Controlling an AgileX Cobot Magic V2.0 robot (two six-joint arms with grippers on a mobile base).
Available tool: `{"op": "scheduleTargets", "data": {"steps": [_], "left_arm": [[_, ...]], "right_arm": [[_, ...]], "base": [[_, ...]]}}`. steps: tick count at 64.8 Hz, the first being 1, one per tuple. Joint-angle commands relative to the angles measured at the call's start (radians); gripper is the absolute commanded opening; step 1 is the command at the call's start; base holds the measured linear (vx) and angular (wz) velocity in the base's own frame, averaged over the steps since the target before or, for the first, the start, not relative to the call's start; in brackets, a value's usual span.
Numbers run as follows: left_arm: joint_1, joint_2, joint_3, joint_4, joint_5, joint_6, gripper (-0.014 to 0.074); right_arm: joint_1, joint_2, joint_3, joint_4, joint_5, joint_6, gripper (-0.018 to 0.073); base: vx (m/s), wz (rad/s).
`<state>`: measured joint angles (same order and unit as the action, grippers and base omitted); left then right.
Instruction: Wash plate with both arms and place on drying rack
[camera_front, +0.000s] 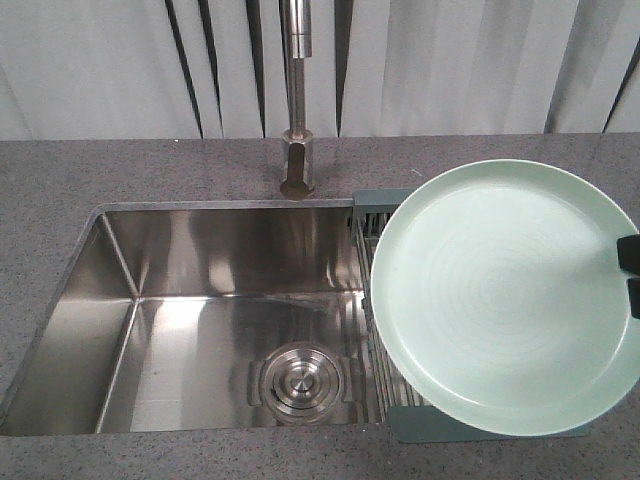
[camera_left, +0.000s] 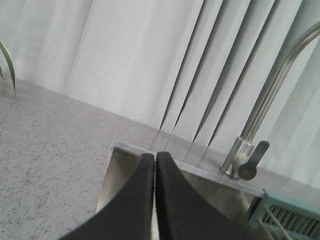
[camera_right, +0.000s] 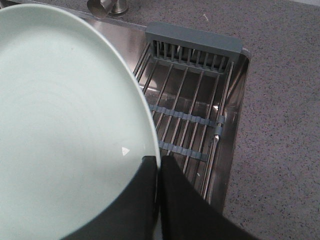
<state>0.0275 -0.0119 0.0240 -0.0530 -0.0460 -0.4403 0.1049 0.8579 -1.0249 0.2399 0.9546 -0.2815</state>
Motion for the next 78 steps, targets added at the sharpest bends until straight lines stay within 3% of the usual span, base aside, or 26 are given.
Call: {"op": "scheduleTargets", "data": {"steps": [1,12,25,32,39,44,52,64,72,78], "left_arm": [[-0.007,-0.015,0.022,-0.011,-0.155,-0.084,-0.0006],[-0.007,-0.015,0.022,-0.047,-0.298,-0.338,-0.0006],[-0.007,-0.015,0.02,-0.044,-0.464,-0.675,-0.0006],[-0.007,-0.015,0.009,-0.033,-0.589,-0.816,-0.0006],[-0.007,-0.013,-0.058,-0.004,-0.603,-0.874,-0.0006],[-0.007,0.002,-0.156,0.028,-0.566,-0.871,-0.0006],[-0.007,0.083,-0.331,0.139,-0.511,-0.864,-0.0006],[-0.007,0.317,-0.572,0.37,-0.503,-0.864,-0.0006],[-0.007,0.514,-0.695,0.438,-0.504,-0.888,-0.0006],[-0.007,0.685,-0.775,0.504,-0.516,-0.949,-0.0006]], "right_arm": [[-0.005,-0.006,-0.028,0.012,-0.064,0.0,-0.0006],[-0.005,-0.006,-0.028,0.012,-0.064,0.0,-0.0006],[-0.005,-0.006,-0.028,0.012,-0.064,0.0,-0.0006],[-0.005,-0.006,-0.028,0.012,-0.064,0.0,-0.0006],[-0.005,-0.006,-0.028,0.012,-0.064,0.0,-0.0006],[-0.005,-0.006,-0.028,0.012,-0.064,0.0,-0.0006],[-0.005,-0.006,-0.028,0.012,-0.064,0.0,-0.0006],[-0.005,-0.006,-0.028,0.012,-0.061,0.0,-0.0006],[-0.005,-0.006,-0.028,0.012,-0.05,0.0,-0.0006],[-0.005,-0.006,-0.028,0.012,-0.031,0.0,-0.0006]], "base": [[0.0,0.0],[0.0,0.0],[0.0,0.0],[0.0,0.0],[0.0,0.0],[0.0,0.0],[0.0,0.0],[0.0,0.0],[0.0,0.0],[0.0,0.0]]}}
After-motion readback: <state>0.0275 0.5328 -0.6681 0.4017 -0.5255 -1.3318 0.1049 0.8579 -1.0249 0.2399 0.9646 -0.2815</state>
